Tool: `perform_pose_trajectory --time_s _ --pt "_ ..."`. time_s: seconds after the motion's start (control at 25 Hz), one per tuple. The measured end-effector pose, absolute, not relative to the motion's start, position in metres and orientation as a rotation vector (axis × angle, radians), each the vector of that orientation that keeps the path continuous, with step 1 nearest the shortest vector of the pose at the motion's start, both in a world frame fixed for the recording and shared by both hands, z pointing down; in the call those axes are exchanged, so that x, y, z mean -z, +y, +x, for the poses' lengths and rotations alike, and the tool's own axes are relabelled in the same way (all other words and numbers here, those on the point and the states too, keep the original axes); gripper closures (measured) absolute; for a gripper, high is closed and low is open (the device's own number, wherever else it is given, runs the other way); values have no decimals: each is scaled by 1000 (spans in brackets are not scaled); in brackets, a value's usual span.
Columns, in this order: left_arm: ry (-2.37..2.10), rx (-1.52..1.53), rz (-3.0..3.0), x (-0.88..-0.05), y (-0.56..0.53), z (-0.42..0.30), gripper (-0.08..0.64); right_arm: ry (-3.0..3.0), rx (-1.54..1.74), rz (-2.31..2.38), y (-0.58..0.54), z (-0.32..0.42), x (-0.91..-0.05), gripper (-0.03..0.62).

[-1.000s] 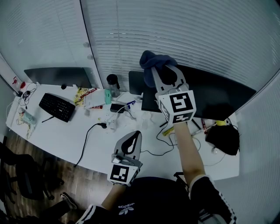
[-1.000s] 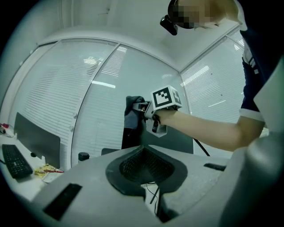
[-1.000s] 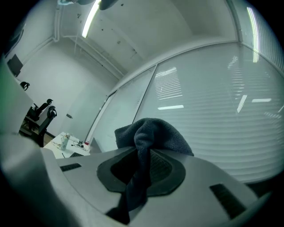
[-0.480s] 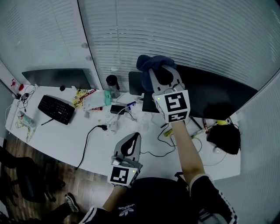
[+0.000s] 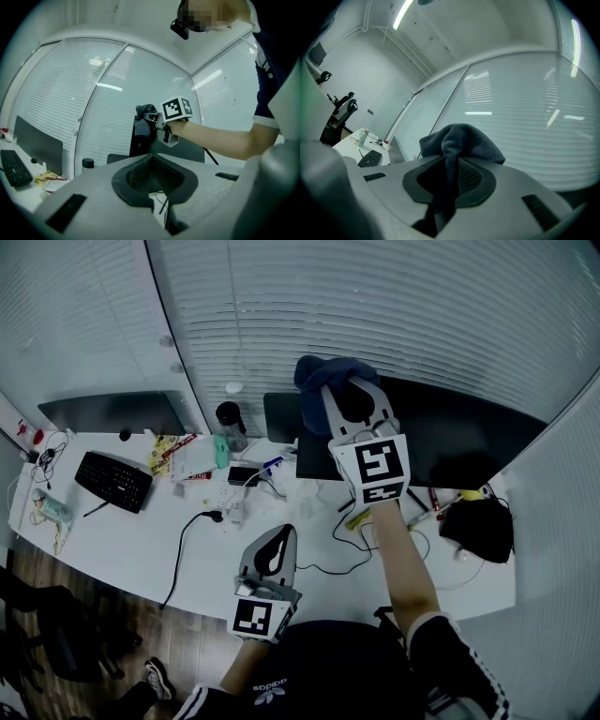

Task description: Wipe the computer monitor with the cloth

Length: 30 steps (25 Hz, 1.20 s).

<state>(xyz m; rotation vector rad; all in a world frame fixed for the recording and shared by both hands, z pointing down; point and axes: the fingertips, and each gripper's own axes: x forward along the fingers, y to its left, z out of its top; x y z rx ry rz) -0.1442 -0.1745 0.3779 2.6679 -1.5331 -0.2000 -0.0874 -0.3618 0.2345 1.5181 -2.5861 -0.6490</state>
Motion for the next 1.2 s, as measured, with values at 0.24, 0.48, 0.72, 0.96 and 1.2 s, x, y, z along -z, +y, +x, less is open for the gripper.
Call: perform_pose_trajectory --time_s 0.24,0.48,0.72,0.96,1.2 --pt "-1509 191 2686 -377 -175 -127 555 -2567 652 1545 -359 -63 -234 545" --pt "-1488 173 2702 -377 -175 -100 555 -2547 651 1594 -357 -22 -233 545" --pt "-1451 163 2722 -376 -170 -63 555 -2523 652 1625 -356 19 -230 545" --pt "-1434 127 2718 -381 -165 -32 555 -2515 650 1656 -353 59 -228 545" --pt "-1427 70 2723 -384 -162 -1 555 -2494 663 1691 -351 101 -227 545"
